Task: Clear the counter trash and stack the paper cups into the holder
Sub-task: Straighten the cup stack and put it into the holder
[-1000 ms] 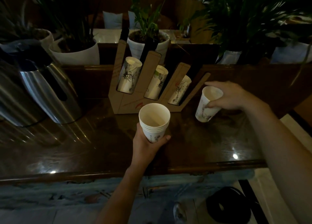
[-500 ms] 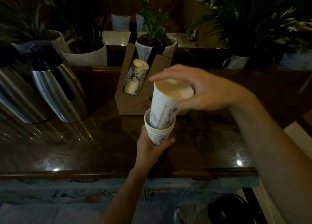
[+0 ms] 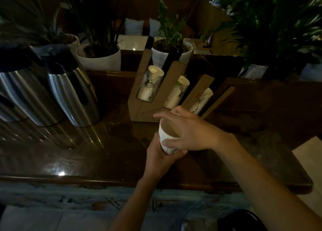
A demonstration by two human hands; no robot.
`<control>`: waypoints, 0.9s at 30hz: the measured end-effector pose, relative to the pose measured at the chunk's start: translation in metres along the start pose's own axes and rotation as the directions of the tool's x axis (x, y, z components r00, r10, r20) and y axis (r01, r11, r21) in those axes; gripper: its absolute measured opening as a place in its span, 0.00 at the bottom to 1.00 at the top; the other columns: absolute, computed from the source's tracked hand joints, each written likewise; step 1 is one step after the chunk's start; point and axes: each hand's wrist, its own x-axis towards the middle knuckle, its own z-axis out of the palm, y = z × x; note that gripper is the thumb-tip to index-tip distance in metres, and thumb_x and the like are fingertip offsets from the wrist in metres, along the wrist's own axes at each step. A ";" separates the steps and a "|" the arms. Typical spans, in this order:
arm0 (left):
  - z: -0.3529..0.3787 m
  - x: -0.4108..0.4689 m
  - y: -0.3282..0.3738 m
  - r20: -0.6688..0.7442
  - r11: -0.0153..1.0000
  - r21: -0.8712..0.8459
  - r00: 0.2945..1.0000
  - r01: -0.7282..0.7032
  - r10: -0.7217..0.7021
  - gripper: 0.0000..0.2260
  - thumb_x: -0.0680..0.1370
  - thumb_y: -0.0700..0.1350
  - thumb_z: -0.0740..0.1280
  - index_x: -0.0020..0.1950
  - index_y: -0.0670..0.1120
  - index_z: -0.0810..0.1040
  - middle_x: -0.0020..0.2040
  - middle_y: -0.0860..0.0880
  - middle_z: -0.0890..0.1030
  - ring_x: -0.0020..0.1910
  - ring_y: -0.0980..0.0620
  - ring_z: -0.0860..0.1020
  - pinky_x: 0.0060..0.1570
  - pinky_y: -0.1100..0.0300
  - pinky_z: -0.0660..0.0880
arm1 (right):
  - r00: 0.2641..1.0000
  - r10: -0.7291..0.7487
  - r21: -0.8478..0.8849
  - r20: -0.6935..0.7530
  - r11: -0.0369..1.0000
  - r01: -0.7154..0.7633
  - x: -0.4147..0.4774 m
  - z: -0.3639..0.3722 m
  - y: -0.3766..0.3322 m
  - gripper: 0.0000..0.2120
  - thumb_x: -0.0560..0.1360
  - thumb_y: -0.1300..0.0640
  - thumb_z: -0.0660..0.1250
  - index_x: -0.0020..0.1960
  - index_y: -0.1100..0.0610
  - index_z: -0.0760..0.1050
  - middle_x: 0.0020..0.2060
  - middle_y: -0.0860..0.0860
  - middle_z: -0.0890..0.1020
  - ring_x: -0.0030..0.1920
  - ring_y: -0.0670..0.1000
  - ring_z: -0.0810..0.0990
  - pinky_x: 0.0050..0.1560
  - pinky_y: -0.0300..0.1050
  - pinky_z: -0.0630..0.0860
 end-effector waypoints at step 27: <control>-0.101 0.044 0.109 -0.017 0.918 0.168 0.930 -0.359 0.366 0.42 0.71 0.66 0.72 0.79 0.52 0.63 0.73 0.59 0.70 0.71 0.58 0.73 0.63 0.54 0.80 | 0.744 0.481 0.885 -0.464 0.283 0.369 0.029 -0.024 0.007 0.44 0.58 0.48 0.85 0.69 0.43 0.69 0.62 0.51 0.82 0.59 0.56 0.83 0.47 0.57 0.83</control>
